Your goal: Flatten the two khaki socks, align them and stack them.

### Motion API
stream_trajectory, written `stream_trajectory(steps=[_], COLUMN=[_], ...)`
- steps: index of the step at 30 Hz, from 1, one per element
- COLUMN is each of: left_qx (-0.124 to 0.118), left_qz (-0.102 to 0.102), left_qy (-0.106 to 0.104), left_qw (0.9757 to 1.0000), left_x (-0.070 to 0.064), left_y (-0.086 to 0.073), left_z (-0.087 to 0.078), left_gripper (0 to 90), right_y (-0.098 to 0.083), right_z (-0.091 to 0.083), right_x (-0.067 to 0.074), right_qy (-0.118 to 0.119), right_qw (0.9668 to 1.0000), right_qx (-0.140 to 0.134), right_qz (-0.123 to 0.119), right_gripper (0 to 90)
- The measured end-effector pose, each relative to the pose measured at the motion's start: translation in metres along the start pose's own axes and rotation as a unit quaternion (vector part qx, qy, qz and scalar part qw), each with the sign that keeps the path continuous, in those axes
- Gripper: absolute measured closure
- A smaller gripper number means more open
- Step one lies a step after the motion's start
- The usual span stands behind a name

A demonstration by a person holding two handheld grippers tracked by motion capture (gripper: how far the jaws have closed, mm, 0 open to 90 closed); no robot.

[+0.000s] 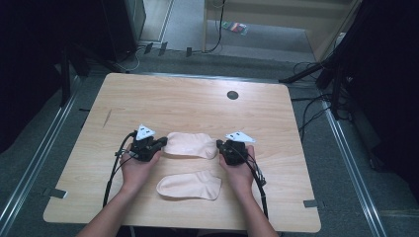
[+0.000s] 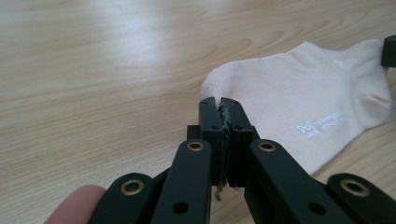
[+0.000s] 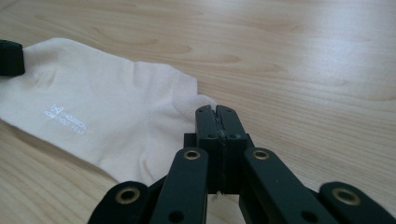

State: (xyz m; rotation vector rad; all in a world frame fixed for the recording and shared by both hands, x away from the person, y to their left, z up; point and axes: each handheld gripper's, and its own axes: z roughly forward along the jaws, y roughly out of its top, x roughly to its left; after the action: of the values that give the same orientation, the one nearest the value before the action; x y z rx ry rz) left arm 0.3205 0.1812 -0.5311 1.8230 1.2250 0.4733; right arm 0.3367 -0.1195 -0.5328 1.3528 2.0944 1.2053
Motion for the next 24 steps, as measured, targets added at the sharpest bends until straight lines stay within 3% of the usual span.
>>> stream_trajectory(steps=[9, 21, 24], left_qx=[-0.032, -0.038, -0.04], left_qz=[-0.002, -0.007, -0.004], left_qy=[-0.017, -0.028, -0.037], left_qw=[0.9993, 0.9989, 0.9985], left_x=[-0.007, -0.02, -0.028], left_y=[0.004, -0.006, -0.01], left_z=[-0.028, -0.052, -0.064], left_gripper=[89.9, 89.9, 89.8], right_y=[0.01, 0.004, 0.0], right_z=[-0.026, -0.052, -0.062], right_x=[0.007, 0.018, 0.019], right_qy=[0.01, 0.02, 0.024], right_qw=[0.9996, 0.9993, 0.9991], right_qx=[-0.025, -0.031, -0.034], right_qz=[-0.001, -0.004, -0.002], right_gripper=[90.0, 90.0, 90.0])
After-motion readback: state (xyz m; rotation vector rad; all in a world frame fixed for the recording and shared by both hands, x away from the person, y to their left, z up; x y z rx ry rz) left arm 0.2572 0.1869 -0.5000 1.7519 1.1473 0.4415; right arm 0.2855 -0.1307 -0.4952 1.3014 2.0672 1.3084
